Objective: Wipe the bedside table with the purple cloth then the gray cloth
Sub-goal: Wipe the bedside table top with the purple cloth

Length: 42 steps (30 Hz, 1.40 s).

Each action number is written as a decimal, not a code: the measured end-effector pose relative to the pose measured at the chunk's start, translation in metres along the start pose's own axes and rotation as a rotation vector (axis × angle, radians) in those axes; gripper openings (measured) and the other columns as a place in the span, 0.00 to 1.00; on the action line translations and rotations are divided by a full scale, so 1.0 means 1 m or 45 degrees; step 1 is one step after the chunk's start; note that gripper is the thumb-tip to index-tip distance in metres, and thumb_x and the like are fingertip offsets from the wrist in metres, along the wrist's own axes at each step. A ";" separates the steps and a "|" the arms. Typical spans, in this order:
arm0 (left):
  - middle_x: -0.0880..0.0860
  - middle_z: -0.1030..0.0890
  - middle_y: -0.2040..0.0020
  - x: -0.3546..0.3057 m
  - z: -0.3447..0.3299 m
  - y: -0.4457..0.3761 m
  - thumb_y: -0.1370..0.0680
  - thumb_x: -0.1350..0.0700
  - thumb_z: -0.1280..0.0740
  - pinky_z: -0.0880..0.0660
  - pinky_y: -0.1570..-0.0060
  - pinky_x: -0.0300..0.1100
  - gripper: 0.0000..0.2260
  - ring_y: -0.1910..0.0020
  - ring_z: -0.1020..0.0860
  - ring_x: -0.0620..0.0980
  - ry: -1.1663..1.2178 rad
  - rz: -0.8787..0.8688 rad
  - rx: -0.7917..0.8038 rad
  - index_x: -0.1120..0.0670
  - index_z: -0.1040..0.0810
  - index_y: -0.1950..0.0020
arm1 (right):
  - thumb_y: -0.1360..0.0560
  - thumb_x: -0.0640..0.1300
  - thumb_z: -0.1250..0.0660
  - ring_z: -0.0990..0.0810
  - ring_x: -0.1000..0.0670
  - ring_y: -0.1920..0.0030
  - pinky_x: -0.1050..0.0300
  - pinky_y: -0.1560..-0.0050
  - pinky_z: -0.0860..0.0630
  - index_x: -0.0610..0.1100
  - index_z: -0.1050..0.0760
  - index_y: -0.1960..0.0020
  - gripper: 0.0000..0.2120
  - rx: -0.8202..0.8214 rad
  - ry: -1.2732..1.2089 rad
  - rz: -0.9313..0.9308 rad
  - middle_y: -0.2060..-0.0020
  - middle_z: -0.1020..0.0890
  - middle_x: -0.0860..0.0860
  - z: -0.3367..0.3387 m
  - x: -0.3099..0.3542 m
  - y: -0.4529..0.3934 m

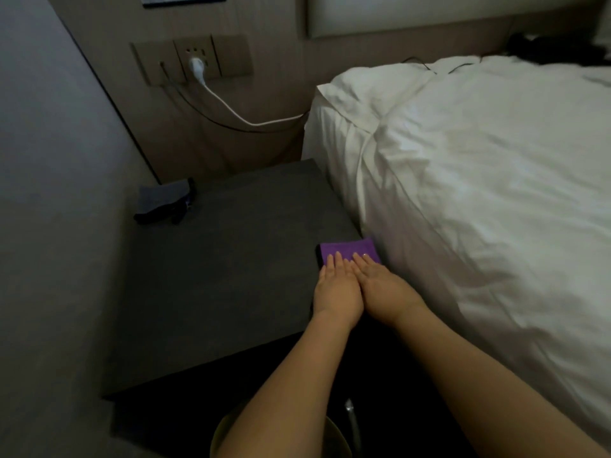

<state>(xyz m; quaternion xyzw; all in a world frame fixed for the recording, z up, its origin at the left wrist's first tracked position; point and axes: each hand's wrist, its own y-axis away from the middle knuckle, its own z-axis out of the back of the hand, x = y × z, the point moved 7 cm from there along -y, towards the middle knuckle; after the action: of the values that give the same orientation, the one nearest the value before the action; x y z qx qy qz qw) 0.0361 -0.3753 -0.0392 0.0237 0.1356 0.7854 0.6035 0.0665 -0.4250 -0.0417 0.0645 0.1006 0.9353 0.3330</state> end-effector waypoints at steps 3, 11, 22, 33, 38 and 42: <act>0.61 0.53 0.21 0.001 -0.001 0.004 0.18 0.60 0.52 0.55 0.24 0.47 0.24 0.22 0.54 0.57 -0.001 -0.021 0.006 0.63 0.53 0.22 | 0.44 0.51 0.76 0.50 0.44 0.22 0.52 0.22 0.54 0.37 0.53 0.24 0.50 0.030 0.028 -0.066 0.23 0.48 0.39 -0.011 -0.002 -0.002; 0.60 0.54 0.21 0.007 -0.008 0.018 0.18 0.59 0.52 0.56 0.24 0.46 0.24 0.22 0.55 0.56 -0.019 -0.101 0.021 0.62 0.54 0.22 | 0.26 0.48 0.68 0.52 0.43 0.22 0.49 0.22 0.53 0.36 0.56 0.24 0.33 0.069 0.073 -0.143 0.23 0.50 0.40 -0.012 0.020 0.016; 0.59 0.56 0.21 0.096 -0.010 0.062 0.18 0.60 0.53 0.57 0.24 0.47 0.25 0.22 0.57 0.55 -0.042 0.071 0.025 0.60 0.56 0.22 | 0.19 0.45 0.52 0.54 0.45 0.22 0.51 0.22 0.54 0.40 0.55 0.23 0.27 0.087 -0.028 -0.030 0.23 0.52 0.42 -0.005 0.116 -0.002; 0.59 0.56 0.21 0.253 -0.005 0.142 0.18 0.60 0.52 0.55 0.24 0.46 0.25 0.22 0.57 0.55 0.027 0.471 0.014 0.60 0.56 0.22 | 0.19 0.44 0.50 0.53 0.45 0.22 0.49 0.22 0.52 0.41 0.53 0.23 0.27 0.047 -0.058 0.368 0.23 0.51 0.43 -0.003 0.285 -0.051; 0.60 0.55 0.21 0.292 -0.008 0.178 0.18 0.60 0.52 0.54 0.23 0.46 0.25 0.22 0.56 0.56 0.051 0.607 0.000 0.60 0.57 0.22 | 0.19 0.44 0.52 0.53 0.44 0.22 0.50 0.22 0.53 0.40 0.53 0.23 0.26 0.028 -0.053 0.515 0.23 0.51 0.43 -0.008 0.338 -0.054; 0.60 0.54 0.21 0.292 -0.016 0.185 0.18 0.60 0.52 0.53 0.23 0.46 0.25 0.22 0.55 0.56 0.048 0.656 -0.005 0.61 0.56 0.22 | 0.19 0.44 0.52 0.53 0.46 0.22 0.50 0.22 0.53 0.41 0.52 0.23 0.26 0.018 -0.072 0.566 0.22 0.50 0.44 -0.014 0.342 -0.047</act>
<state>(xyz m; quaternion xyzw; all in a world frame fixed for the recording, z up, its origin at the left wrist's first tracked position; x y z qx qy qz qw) -0.2203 -0.1426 -0.0474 0.0415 0.1347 0.9138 0.3810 -0.1706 -0.1734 -0.0480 0.1135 0.0809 0.9828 0.1209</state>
